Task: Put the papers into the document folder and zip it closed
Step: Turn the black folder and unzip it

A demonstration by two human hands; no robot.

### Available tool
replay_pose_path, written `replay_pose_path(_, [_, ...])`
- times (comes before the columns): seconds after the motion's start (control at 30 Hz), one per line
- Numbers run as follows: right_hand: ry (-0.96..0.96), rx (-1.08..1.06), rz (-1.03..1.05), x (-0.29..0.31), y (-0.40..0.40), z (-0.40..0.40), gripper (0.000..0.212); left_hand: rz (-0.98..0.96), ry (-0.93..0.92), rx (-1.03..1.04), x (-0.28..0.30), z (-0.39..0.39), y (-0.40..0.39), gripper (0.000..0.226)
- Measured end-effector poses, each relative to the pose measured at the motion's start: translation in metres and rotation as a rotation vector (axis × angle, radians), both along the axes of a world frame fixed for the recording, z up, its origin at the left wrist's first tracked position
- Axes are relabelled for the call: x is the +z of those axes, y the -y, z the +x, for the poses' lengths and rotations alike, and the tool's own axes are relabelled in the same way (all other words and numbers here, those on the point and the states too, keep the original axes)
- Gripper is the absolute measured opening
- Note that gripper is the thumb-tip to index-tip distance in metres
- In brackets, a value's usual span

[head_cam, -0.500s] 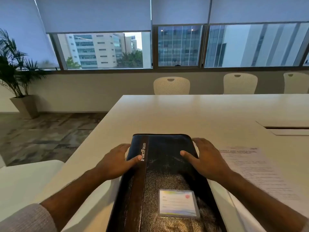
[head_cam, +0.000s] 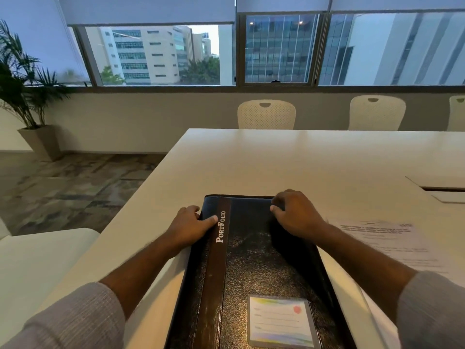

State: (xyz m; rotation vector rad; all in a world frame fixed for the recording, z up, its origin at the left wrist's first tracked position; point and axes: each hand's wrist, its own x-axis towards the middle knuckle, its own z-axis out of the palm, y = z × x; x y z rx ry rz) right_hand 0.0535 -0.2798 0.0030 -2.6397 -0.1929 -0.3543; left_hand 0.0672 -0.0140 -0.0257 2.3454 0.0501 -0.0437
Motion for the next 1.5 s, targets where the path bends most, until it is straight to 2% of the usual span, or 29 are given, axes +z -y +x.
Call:
replay_pose_path(0.1, [-0.025,0.037,0.016,0.004,-0.016,0.024,0.020,-0.059,-0.065,0.051,0.007,0.017,0.005,0.069])
replay_pose_path(0.27, [-0.131,0.087,0.006,0.006,-0.047,0.061,0.025,0.053,-0.207,0.087,0.013,0.042,0.014,0.064])
replay_pose_path(0.4, [-0.262,0.111,0.062,0.008,-0.066,0.087,0.023,0.021,-0.235,0.051,0.010,0.051,0.010,0.076])
replay_pose_path(0.47, [-0.330,0.122,0.112,0.009,-0.076,0.096,0.024,0.012,-0.193,0.001,0.007,0.054,0.004,0.097])
replay_pose_path(0.53, [-0.376,0.125,0.137,0.009,-0.087,0.105,0.023,0.127,-0.045,-0.095,-0.001,0.056,0.000,0.101])
replay_pose_path(0.6, [-0.415,0.110,0.150,0.007,-0.099,0.114,0.029,0.213,0.116,-0.112,-0.011,0.056,-0.003,0.076])
replay_pose_path(0.7, [-0.444,0.045,0.176,0.002,-0.111,0.125,0.042,0.120,0.238,-0.028,-0.020,0.059,-0.004,0.046])
replay_pose_path(0.77, [-0.456,0.001,0.198,-0.001,-0.116,0.130,0.043,0.081,0.235,-0.013,-0.023,0.061,-0.004,0.040])
replay_pose_path(0.83, [-0.473,-0.025,0.187,-0.001,-0.121,0.134,0.044,0.039,0.227,0.031,-0.025,0.062,-0.004,0.044])
replay_pose_path(0.9, [-0.504,-0.034,0.175,0.001,-0.127,0.136,0.047,0.052,0.246,0.069,-0.027,0.062,-0.004,0.048])
replay_pose_path(1.07, [-0.615,-0.036,0.099,0.012,-0.138,0.141,0.050,0.058,0.262,0.058,-0.030,0.064,-0.003,0.040])
replay_pose_path(1.23, [-0.729,-0.022,0.109,0.020,-0.145,0.145,0.024,0.019,0.230,0.062,-0.033,0.062,-0.001,0.040])
replay_pose_path(1.33, [-0.743,-0.031,0.115,0.020,-0.149,0.146,0.019,0.040,0.239,0.075,-0.031,0.062,-0.001,0.042])
replay_pose_path(1.5, [-0.842,-0.053,0.182,0.021,-0.153,0.146,0.037,0.003,0.245,0.099,-0.030,0.062,-0.001,0.060])
